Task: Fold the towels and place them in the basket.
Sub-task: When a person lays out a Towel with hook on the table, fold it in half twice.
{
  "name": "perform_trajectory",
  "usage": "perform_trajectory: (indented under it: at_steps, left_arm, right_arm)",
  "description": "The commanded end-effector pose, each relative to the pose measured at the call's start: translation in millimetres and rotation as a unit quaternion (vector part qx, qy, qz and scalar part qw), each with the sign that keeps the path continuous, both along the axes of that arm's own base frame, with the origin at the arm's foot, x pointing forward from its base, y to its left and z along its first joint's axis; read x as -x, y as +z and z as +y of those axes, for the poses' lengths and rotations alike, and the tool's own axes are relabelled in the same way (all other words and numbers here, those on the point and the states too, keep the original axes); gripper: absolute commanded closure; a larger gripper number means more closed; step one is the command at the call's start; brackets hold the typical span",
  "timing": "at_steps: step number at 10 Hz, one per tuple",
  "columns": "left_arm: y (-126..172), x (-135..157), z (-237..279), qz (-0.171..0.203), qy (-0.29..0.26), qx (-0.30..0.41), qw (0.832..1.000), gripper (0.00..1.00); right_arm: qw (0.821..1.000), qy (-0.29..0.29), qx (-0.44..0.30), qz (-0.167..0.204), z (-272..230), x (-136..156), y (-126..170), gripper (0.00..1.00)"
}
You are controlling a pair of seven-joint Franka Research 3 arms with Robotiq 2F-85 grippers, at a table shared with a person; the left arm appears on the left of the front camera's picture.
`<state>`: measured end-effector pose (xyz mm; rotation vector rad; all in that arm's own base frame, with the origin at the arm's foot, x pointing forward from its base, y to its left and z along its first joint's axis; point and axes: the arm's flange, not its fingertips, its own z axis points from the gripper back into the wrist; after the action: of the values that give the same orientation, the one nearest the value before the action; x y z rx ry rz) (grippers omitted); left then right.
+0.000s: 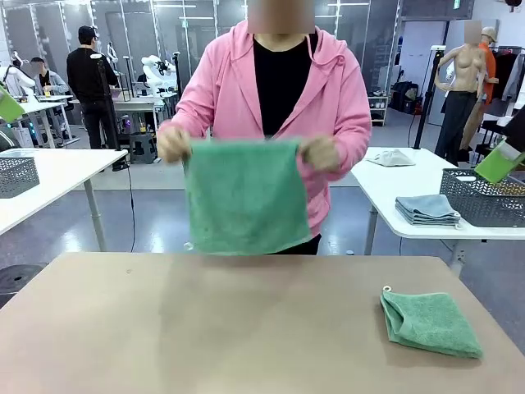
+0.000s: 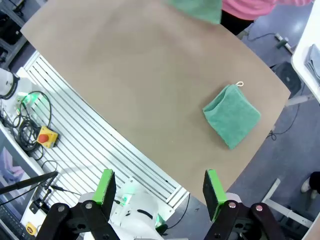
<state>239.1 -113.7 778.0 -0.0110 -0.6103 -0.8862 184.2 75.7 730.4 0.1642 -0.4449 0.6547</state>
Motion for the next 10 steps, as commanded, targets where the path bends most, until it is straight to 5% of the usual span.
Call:
perform_trajectory:
  at_steps: [1,10]
  left_arm:
    - [-0.8,1.2,1.1,-0.004,0.007,-0.006,1.0,0.0]
    - [-0.8,1.2,1.1,-0.004,0.007,-0.006,1.0,0.0]
  right_arm:
    - [1.0,0.002,-0.001,-0.001,-2.7,-2.4,0.9,0.12]
    - [1.0,0.002,-0.001,-0.001,-2.7,-2.4,0.9,0.12]
